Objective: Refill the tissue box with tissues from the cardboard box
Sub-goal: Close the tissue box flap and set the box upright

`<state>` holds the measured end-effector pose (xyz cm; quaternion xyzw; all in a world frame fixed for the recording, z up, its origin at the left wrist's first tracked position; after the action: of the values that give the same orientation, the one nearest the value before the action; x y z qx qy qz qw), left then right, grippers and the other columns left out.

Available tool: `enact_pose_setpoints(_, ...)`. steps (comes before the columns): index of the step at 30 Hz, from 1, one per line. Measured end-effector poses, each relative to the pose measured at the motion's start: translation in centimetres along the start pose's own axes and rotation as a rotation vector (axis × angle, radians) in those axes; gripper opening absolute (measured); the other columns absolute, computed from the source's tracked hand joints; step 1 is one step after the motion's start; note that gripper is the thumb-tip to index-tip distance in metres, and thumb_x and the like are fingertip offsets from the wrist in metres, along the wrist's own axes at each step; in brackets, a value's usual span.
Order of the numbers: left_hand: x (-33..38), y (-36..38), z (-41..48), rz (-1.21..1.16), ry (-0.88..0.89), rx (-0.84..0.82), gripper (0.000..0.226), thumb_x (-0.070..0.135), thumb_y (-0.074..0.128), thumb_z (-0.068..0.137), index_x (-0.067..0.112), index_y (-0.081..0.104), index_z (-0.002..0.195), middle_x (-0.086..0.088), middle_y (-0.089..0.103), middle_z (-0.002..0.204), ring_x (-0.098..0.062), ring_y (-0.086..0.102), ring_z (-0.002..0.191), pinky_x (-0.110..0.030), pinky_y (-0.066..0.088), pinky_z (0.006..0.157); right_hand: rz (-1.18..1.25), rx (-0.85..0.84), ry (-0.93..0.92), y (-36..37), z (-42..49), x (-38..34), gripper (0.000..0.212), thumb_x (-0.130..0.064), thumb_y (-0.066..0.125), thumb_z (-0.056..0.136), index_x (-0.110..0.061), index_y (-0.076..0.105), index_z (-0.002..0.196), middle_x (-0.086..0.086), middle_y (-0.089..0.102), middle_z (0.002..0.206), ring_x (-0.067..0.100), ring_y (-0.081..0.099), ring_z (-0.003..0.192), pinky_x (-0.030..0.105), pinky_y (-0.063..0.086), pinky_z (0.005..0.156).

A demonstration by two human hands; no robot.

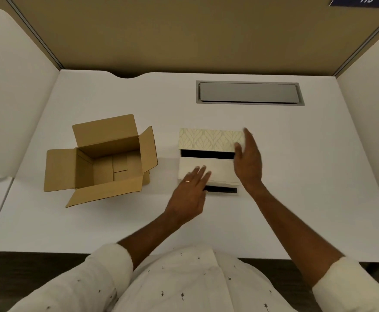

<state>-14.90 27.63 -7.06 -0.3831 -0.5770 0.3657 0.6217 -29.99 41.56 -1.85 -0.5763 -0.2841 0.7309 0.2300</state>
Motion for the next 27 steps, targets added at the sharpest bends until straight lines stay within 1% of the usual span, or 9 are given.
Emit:
enact_pose_setpoints(2, 0.2, 1.5, 1.2, 0.157, 0.016, -0.129, 0.066, 0.037, 0.037, 0.104, 0.015, 0.009, 0.159, -0.007, 0.001, 0.168, -0.025, -0.001, 0.155, -0.041, 0.004, 0.124, -0.173, -0.214, -0.197, 2.2, 2.0, -2.2, 0.053, -0.021, 0.045, 0.107, -0.006, 0.031, 0.156, 0.013, 0.032, 0.163, 0.026, 0.026, 0.153, 0.04, 0.025, 0.123)
enact_pose_setpoints(4, -0.1, 2.7, 1.9, 0.234, 0.004, -0.209, 0.069, 0.04, 0.037, 0.104, 0.014, 0.005, 0.159, -0.008, -0.005, 0.168, -0.027, -0.005, 0.155, -0.043, 0.0, 0.123, -0.375, -0.378, -0.315, 4.2, 3.5, -3.1, 0.056, -0.024, 0.042, 0.107, -0.007, 0.024, 0.158, 0.012, 0.024, 0.167, 0.027, 0.017, 0.155, 0.048, 0.02, 0.124)
enact_pose_setpoints(6, -0.3, 3.5, 2.2, 0.258, -0.002, -0.261, 0.067, 0.04, 0.037, 0.105, 0.014, 0.007, 0.159, -0.008, -0.001, 0.168, -0.027, -0.001, 0.155, -0.044, 0.0, 0.122, -0.535, -0.509, -0.352, 5.8, 4.4, -3.0, 0.059, -0.029, 0.04, 0.108, -0.009, 0.02, 0.159, 0.01, 0.021, 0.168, 0.026, 0.014, 0.156, 0.053, 0.015, 0.124)
enact_pose_setpoints(8, -0.6, 3.9, 2.3, 0.243, -0.017, -0.291, 0.066, 0.038, 0.037, 0.105, 0.014, 0.008, 0.159, -0.008, 0.001, 0.168, -0.027, 0.002, 0.155, -0.043, 0.001, 0.121, -0.605, -0.631, -0.305, 6.7, 4.7, -2.3, 0.06, -0.034, 0.039, 0.107, -0.011, 0.019, 0.159, 0.008, 0.023, 0.167, 0.023, 0.016, 0.155, 0.058, 0.009, 0.123)
enact_pose_setpoints(9, -0.7, 4.0, 2.3, 0.24, -0.016, -0.295, 0.066, 0.037, 0.038, 0.105, 0.014, 0.007, 0.159, -0.007, 0.001, 0.168, -0.027, 0.002, 0.155, -0.043, 0.002, 0.121, -0.607, -0.664, -0.277, 7.0, 4.7, -2.1, 0.061, -0.035, 0.041, 0.107, -0.012, 0.02, 0.159, 0.008, 0.024, 0.166, 0.023, 0.018, 0.155, 0.059, 0.008, 0.123)
enact_pose_setpoints(13, -1.1, 4.1, 2.2, 0.233, -0.006, -0.298, 0.064, 0.034, 0.036, 0.106, 0.015, 0.006, 0.159, -0.006, 0.0, 0.168, -0.026, 0.001, 0.155, -0.043, 0.004, 0.122, -0.538, -0.631, -0.251, 6.7, 4.3, -2.3, 0.063, -0.034, 0.054, 0.102, -0.013, 0.029, 0.157, 0.009, 0.033, 0.162, 0.027, 0.027, 0.15, 0.058, 0.015, 0.122)
enact_pose_setpoints(17, -1.1, 4.4, 1.9, 0.25, -0.002, -0.304, 0.066, 0.037, 0.037, 0.105, 0.014, 0.004, 0.159, -0.007, -0.001, 0.168, -0.026, -0.001, 0.155, -0.044, 0.005, 0.123, -0.519, -0.592, -0.251, 6.0, 2.9, -2.4, 0.068, -0.03, 0.062, 0.098, -0.014, 0.03, 0.156, 0.008, 0.035, 0.161, 0.026, 0.029, 0.149, 0.055, 0.021, 0.12)
enact_pose_setpoints(21, -1.0, 4.2, 1.9, 0.254, 0.002, -0.288, 0.067, 0.041, 0.038, 0.104, 0.013, 0.01, 0.158, -0.009, 0.006, 0.168, -0.028, 0.005, 0.155, -0.045, 0.009, 0.123, -0.5, -0.552, -0.284, 5.4, 0.8, -2.3, 0.073, -0.023, 0.066, 0.094, -0.014, 0.03, 0.157, 0.007, 0.036, 0.16, 0.025, 0.031, 0.148, 0.053, 0.025, 0.12)
enact_pose_setpoints(27, -0.7, 3.8, 1.8, 0.263, 0.008, -0.237, 0.067, 0.042, 0.043, 0.102, 0.012, 0.02, 0.157, -0.011, 0.024, 0.164, -0.03, 0.023, 0.152, -0.048, 0.019, 0.123, -0.438, -0.496, -0.327, 4.3, -1.1, -2.1, 0.074, -0.01, 0.072, 0.088, -0.013, 0.038, 0.153, 0.009, 0.044, 0.155, 0.027, 0.039, 0.144, 0.054, 0.033, 0.116)
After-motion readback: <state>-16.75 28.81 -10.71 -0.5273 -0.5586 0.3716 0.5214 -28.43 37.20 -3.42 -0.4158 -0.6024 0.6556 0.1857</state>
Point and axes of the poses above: each hand's wrist, its own z-axis towards the middle knuckle, its own y-axis out of the palm, x = y × z, the point moved 6 cm from there along z, towards the middle knuckle
